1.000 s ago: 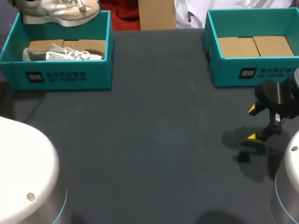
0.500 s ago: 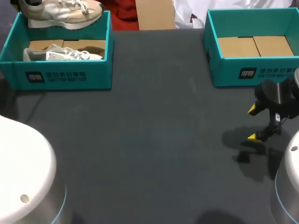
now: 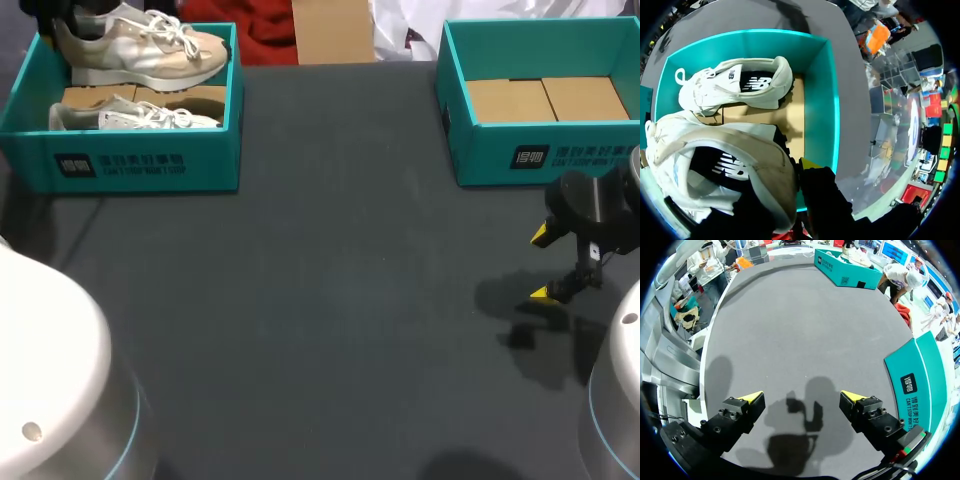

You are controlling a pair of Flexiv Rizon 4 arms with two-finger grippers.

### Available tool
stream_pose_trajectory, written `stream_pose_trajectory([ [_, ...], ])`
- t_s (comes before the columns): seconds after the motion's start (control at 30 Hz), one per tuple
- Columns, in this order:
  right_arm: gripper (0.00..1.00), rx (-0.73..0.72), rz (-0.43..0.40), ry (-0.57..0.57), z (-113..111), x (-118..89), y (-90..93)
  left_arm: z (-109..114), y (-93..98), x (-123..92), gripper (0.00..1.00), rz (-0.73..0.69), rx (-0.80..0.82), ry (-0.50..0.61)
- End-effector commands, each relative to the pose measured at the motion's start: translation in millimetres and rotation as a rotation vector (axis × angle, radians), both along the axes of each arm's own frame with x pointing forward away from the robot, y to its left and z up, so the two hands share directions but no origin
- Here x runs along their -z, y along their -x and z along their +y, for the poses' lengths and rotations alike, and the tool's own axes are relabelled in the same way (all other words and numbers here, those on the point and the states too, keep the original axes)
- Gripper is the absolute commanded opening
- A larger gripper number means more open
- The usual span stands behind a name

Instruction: Take the shoe out of the shoebox, open the shoe tongue, remove and reinsert the insole, then place the shoe into the shoebox

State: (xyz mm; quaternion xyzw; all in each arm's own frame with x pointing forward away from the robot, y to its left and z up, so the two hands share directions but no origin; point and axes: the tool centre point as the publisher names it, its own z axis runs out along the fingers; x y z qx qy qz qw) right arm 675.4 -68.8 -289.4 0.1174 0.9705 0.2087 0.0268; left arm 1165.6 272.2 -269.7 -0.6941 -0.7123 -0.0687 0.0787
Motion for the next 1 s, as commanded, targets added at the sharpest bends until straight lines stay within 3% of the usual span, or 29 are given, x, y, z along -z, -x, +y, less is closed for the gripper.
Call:
stream_pose_trajectory([
  [0.03, 1.0, 0.001, -0.003, 0.001, -0.2, 0.3, 1.8, 2.7, -10.4, 7.6, 0.0, 0.037, -0.006, 0.003],
  [0.47, 1.0, 0.001, -0.003, 0.001, -0.2, 0.3, 1.8, 8.1, -22.5, 32.9, 0.0, 0.053, -0.049, -0.028],
  [1.0, 1.0, 0.001, -0.003, 0.001, -0.2, 0.3, 1.8, 24.2, -27.3, 40.0, 0.0, 0.047, -0.087, -0.017],
])
